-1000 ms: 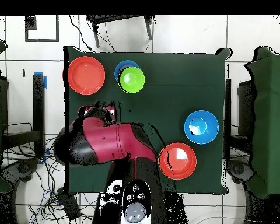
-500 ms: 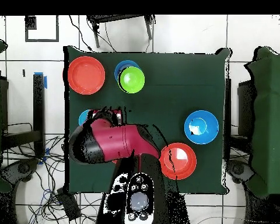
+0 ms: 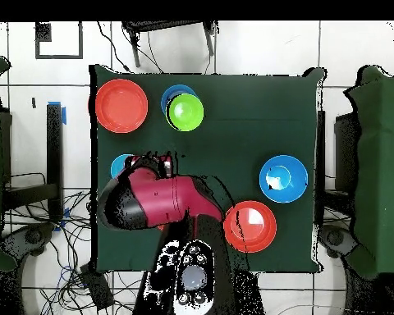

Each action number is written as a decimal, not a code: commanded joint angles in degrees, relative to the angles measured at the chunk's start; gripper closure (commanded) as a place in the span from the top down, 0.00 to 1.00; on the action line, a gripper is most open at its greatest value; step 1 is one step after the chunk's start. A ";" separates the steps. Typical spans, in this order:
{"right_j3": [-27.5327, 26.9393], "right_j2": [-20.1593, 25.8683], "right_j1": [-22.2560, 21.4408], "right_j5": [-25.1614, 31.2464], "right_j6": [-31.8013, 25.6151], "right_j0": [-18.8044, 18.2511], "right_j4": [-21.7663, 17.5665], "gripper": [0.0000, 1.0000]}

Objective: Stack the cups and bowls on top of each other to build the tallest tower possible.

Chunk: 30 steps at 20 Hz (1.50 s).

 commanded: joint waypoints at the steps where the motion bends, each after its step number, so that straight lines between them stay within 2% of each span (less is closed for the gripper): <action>1: 0.20 -0.40 3.01 -1.49 8.93 2.45 0.68 1.00; 30: -0.27 -2.40 6.93 -5.28 8.86 4.00 1.26 1.00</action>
